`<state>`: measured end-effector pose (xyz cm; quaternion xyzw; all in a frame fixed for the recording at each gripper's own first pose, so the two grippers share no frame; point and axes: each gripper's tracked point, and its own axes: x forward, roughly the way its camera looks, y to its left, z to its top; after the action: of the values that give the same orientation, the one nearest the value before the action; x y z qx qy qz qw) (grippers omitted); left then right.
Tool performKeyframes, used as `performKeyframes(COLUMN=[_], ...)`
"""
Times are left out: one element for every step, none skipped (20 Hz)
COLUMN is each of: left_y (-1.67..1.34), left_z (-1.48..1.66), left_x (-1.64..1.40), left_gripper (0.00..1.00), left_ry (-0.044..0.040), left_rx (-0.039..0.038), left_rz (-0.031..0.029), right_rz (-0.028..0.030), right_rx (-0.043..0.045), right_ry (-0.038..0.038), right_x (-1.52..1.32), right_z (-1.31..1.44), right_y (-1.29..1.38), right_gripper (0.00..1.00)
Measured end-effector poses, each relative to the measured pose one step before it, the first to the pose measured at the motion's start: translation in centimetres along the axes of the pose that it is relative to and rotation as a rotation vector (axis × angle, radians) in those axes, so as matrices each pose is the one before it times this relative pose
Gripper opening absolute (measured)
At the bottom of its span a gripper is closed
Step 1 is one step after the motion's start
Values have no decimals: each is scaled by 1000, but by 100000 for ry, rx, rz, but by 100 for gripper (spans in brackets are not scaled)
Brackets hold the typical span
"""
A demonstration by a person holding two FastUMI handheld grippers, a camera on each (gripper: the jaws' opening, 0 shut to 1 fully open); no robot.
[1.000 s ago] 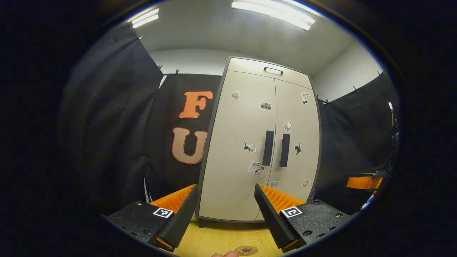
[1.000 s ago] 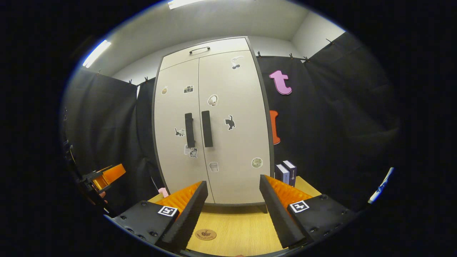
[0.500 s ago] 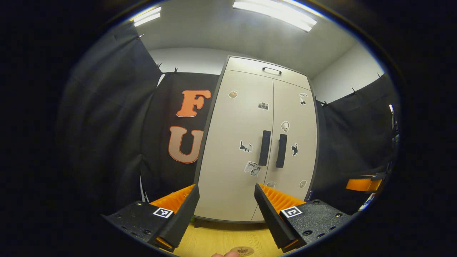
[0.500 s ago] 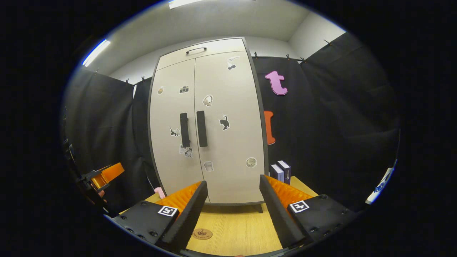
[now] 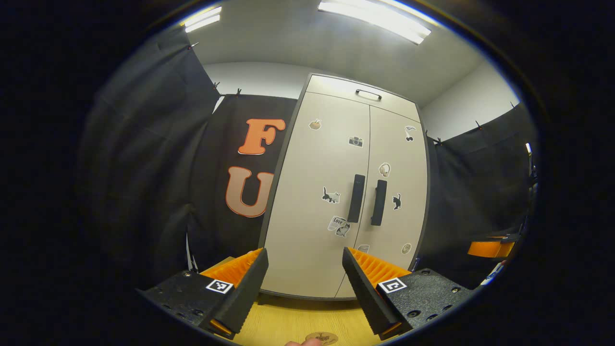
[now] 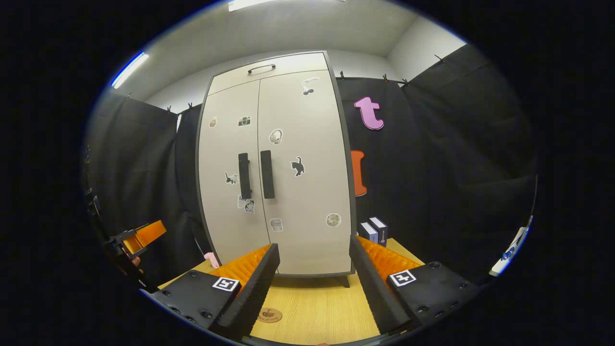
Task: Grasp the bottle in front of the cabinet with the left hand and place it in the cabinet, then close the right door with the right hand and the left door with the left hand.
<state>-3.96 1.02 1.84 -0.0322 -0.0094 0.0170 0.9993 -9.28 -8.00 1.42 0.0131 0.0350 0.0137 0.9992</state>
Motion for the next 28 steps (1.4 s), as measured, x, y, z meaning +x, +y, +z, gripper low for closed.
performKeyframes(left_y=[112,66,85,58,8,48,-44,-36,17,9,-41,-36,18,61,19,45,128,124,43,38,12,12,-40,-44,-1,-17,-36,-74], left_z=[-123,-79,-79,-69,45,49,-8,-52,39,-29,-224,-126,-41,-125,-40,-28,37,-76,8,67,30,2,-26,-9,-79,36,-22,-79], left_x=[7,102,37,-2,17,55,57,124,130,101,-97,90,-49,44,-28,7,-8,55,-56,27,16,76,53,71,-63,94,23,49], left_gripper=[95,95,95,94,95,95,95,95,95,95,95,95,95,95,95,94,94,94,95,94,95,94,95,95,95,95,95,95], left_ry=[229,309,136,24,-195,-146,-120,-31,-1,86,205,261,278,281,191,98,-8,-4,-73,-78,9,46,68,34,-41,-50,12,97], left_rx=[-110,-28,-29,-17,-33,-73,-49,-55,-100,-164,-267,-347,-355,-317,-221,-85,68,203,166,43,-16,56,33,2,-17,-126,-129,-86], left_rz=[258,237,266,142,161,58,-35,-97,-104,-80,-154,-79,-78,6,38,94,134,231,178,-56,18,2,-125,-111,-63,-91,-159,-104], right_rz=[148,173,257,212,127,57,-59,-113,-113,-151,-155,-106,-180,-129,-74,9,97,67,34,98,128,111,9,180,49,9,-51,-97], right_rx=[180,176,141,126,28,-34,-38,-78,-40,-44,-10,3,29,31,86,126,103,50,16,46,85,57,10,25,29,4,-19,-27], right_ry=[92,142,176,102,115,-14,-65,-16,-96,-73,60,35,59,95,73,61,50,36,11,28,-7,-3,62,-133,-85,1,32,145], right_x=[53,86,60,80,55,-11,25,13,43,-31,18,-29,57,-102,23,39,-24,-34,9,131,-6,-8,-44,18,91,60,49,37], right_z=[-28,-63,-96,4,-41,-51,-8,66,45,4,-37,3,-1,-55,-42,14,-40,-1,-23,49,-20,12,-13,68,-18,8,-17,-31], right_y=[20,41,67,45,24,19,-16,-62,-7,-51,-46,-17,-9,-36,14,13,61,19,41,57,35,60,-7,63,-1,11,-53,0], right_gripper=[97,97,97,97,97,97,97,97,97,97,97,97,97,97,97,97,97,97,98,97,97,97,97,98,97,98,97,98])
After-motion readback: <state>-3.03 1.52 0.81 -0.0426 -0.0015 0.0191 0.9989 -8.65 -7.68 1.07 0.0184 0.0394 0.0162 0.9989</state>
